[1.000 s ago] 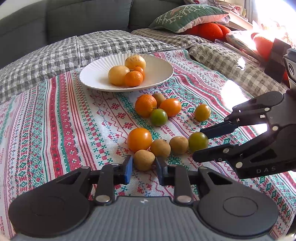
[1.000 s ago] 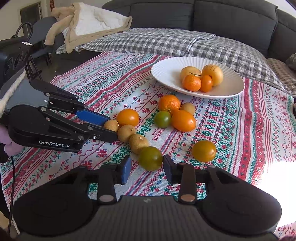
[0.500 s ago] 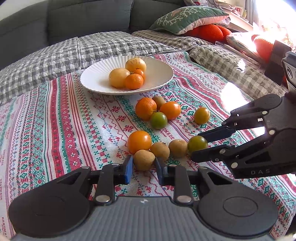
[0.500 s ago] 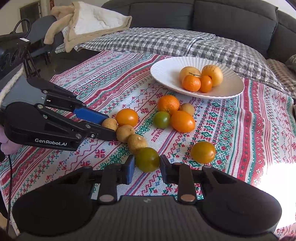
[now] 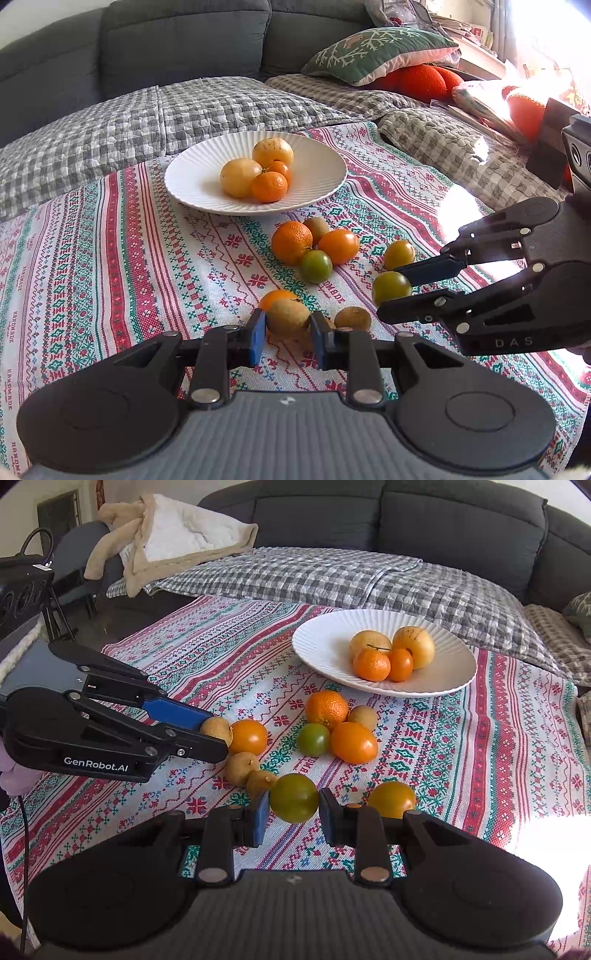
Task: Organize fruits
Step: 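Close the left tool on the brown fruit while the right tool grasps the green tomato, then lift both held fruits and carry them over the white plate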
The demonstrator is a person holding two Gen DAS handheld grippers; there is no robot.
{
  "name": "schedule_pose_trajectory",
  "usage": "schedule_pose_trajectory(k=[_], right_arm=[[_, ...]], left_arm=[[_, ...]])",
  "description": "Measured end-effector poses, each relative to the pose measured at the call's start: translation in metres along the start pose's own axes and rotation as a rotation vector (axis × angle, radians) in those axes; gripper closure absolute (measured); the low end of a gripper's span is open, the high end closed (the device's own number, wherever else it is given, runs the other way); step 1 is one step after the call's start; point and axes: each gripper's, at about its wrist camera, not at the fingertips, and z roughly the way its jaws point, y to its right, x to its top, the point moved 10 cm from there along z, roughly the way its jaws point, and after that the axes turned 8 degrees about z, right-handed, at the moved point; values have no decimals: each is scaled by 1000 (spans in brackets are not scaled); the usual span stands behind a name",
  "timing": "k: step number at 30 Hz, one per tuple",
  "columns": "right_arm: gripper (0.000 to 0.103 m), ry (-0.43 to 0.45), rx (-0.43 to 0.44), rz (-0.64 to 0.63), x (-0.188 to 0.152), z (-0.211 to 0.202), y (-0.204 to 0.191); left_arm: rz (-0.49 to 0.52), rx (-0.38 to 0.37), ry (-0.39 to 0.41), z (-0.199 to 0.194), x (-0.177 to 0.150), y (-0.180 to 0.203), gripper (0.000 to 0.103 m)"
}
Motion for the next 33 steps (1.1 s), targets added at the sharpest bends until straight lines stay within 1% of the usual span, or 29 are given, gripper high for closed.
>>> schedule_pose_trajectory(k=[8, 17, 27, 33], right_arm=[[77, 40, -14, 14, 18, -5, 4], [77, 89, -53, 57, 43, -8, 23], [77, 134, -93, 103, 67, -8, 45], [77, 139, -112, 131, 79, 1, 60]], left_arm=[[-5, 9, 32, -1, 17, -2, 100], [-34, 23, 64, 2, 43, -8, 100], [-88, 41, 69, 16, 66, -13, 100], [-136, 53, 56, 29, 74, -22, 100]])
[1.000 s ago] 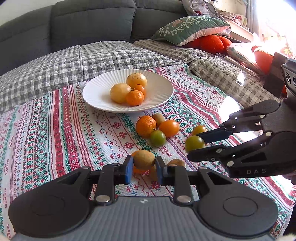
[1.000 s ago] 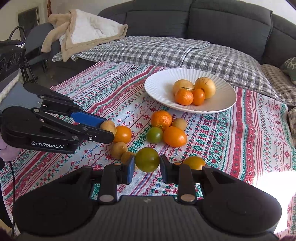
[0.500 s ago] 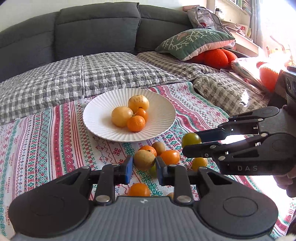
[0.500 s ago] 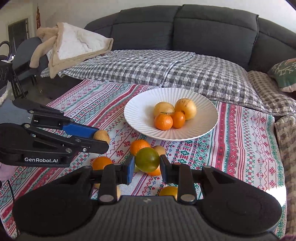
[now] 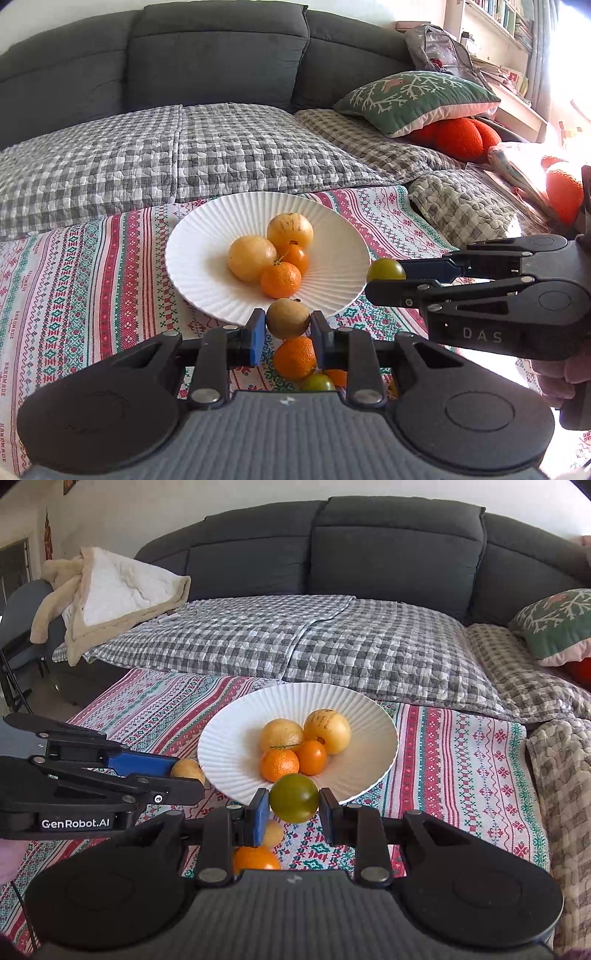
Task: Organize fruits
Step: 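Lift both held fruits and carry them over the white plate, then lower both fruits onto the plate and open both tools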
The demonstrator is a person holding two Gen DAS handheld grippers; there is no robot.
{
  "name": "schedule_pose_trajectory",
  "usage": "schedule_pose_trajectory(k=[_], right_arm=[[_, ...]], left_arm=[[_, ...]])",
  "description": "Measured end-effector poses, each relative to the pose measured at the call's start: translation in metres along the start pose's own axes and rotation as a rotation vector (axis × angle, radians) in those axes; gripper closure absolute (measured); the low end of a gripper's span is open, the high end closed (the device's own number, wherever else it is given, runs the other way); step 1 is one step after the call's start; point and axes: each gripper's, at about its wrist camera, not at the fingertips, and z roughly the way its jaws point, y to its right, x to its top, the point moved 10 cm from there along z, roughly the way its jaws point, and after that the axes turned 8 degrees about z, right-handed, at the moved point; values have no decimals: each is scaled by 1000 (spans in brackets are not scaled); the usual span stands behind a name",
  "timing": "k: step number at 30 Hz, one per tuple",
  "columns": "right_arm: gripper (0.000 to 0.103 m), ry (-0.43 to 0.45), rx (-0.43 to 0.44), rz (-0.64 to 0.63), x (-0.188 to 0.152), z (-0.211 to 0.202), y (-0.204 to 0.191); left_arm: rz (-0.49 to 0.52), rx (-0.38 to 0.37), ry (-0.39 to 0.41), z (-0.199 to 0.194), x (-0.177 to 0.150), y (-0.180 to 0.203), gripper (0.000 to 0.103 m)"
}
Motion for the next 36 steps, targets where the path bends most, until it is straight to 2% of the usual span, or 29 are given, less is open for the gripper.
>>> schedule_pose_trajectory(k=[8, 20, 30, 36], right_arm=[[77, -11, -20, 24, 9, 28, 14], [77, -43, -29, 65, 12, 59, 34], [77, -34, -17, 91, 19, 72, 43], [77, -35, -9, 97, 22, 80, 44]], left_arm=[[-57, 37, -17, 23, 17, -31, 100], [-167, 12, -33, 79, 54, -62, 100], [-102, -3, -55, 117, 63, -56, 100], [-97, -29, -71, 132, 64, -53, 100]])
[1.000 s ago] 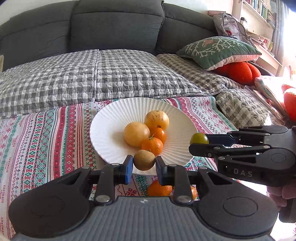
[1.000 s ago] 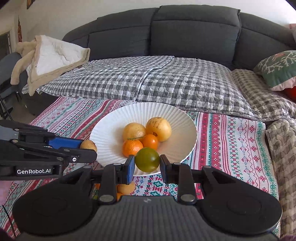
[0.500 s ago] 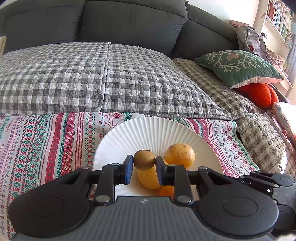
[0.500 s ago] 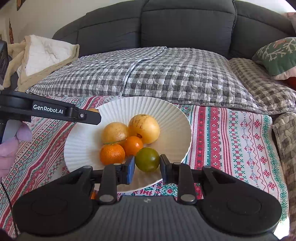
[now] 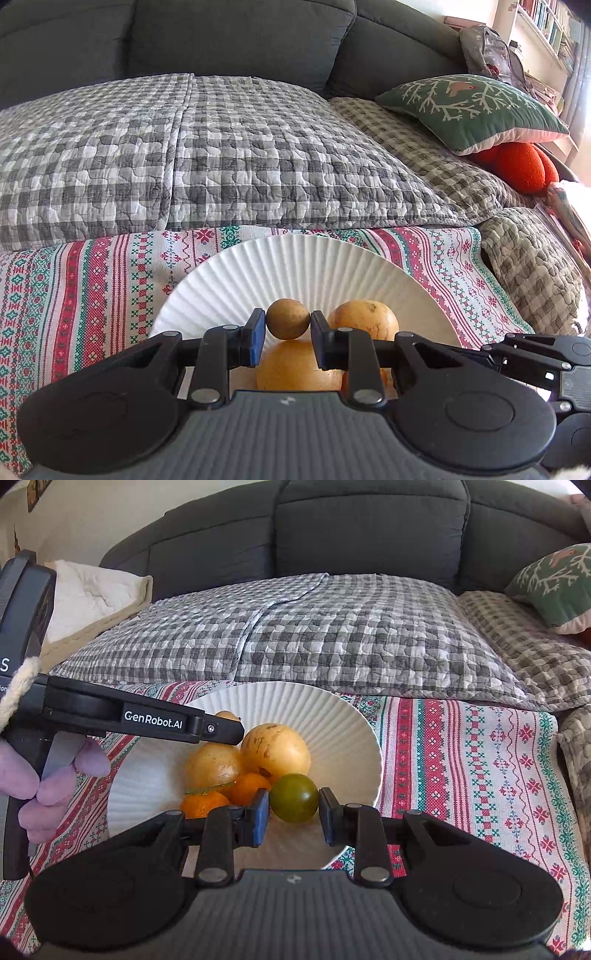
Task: Organize fruits
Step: 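Lower both fruits onto the plate and open both tools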
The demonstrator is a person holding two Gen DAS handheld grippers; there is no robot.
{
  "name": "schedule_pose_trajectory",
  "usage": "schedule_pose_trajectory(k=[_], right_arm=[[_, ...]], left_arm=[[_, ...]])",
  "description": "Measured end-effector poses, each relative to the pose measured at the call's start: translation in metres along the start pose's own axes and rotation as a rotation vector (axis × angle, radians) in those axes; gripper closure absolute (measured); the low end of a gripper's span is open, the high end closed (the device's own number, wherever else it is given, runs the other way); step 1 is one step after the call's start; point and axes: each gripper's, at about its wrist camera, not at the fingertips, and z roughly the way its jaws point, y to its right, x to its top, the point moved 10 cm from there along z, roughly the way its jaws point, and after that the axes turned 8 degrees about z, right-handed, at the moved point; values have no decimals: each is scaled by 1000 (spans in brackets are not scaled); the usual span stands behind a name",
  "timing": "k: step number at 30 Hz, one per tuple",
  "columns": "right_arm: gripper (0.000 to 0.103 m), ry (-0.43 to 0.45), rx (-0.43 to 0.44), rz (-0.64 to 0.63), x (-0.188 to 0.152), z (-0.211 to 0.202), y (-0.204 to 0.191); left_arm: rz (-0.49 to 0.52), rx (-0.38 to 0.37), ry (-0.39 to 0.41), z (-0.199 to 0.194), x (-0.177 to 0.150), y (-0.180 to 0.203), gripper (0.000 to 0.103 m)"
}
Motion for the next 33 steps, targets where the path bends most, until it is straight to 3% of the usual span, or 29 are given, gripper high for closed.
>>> schedule_pose_trajectory(k=[19, 33], right_arm=[[76, 3, -4, 7, 3, 5, 0], [56, 24, -12, 27, 4, -19, 7]], left_arm=[[5, 0, -16, 6, 1, 1, 96], [32, 42, 8, -28, -9, 2, 64]])
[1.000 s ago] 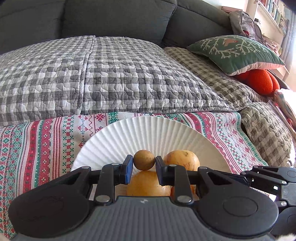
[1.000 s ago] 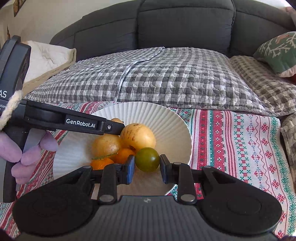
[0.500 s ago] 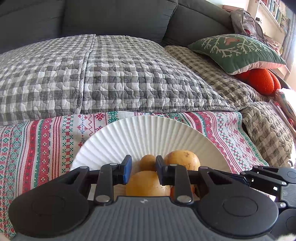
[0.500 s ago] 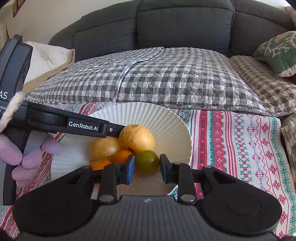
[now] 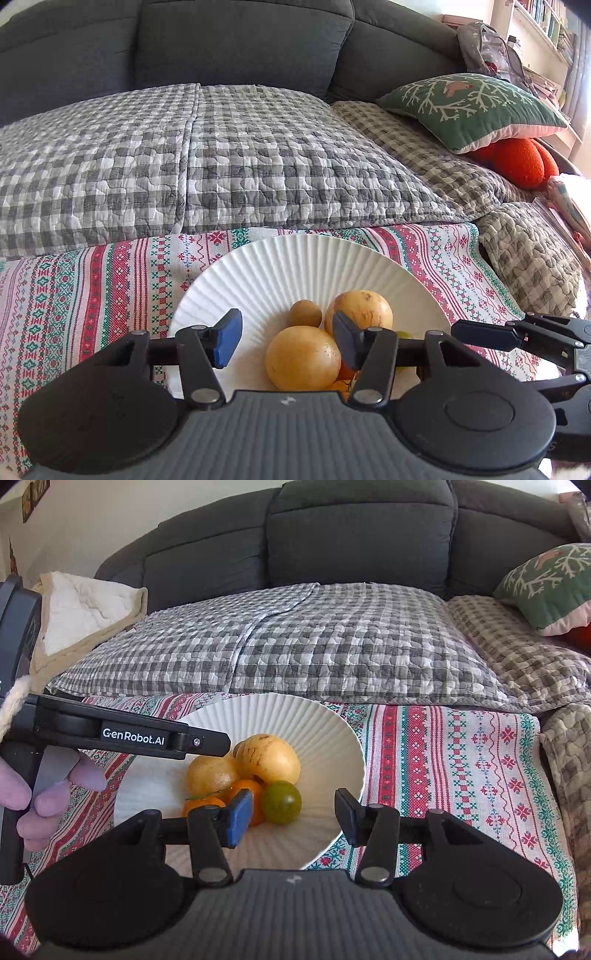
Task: Organize fruits
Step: 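Lower both fruits onto the plate and open both tools, then withdraw both open tools from the plate toward the remaining fruits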
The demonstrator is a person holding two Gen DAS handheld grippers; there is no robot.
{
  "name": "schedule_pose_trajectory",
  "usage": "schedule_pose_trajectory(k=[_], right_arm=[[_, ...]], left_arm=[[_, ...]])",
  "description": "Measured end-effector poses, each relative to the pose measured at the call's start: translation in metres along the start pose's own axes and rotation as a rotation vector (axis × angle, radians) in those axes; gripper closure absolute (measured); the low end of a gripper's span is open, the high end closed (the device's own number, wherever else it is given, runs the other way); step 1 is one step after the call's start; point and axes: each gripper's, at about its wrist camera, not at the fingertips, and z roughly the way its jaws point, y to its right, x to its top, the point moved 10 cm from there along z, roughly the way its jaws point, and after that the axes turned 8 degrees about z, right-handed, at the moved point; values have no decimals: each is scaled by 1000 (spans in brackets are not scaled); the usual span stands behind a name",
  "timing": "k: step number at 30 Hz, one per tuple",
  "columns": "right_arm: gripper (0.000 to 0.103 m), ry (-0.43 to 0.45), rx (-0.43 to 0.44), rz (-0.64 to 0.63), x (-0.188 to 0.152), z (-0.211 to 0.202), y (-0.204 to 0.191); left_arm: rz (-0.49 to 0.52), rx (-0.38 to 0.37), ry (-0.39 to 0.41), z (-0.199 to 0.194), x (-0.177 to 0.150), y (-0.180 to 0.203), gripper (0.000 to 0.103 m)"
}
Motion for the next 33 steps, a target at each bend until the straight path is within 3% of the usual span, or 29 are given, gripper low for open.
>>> schedule_pose_trajectory(k=[15, 29, 33], right_arm=[[32, -10, -16, 45, -16, -43, -3], [13, -25, -59, 42, -40, -75, -13], [10, -20, -65, 44, -46, -84, -15]], left_arm=[[6, 12, 3, -64, -40, 3, 33], [19, 54, -11, -106, -76, 9, 16], [27, 63, -21, -112, -87, 13, 16]])
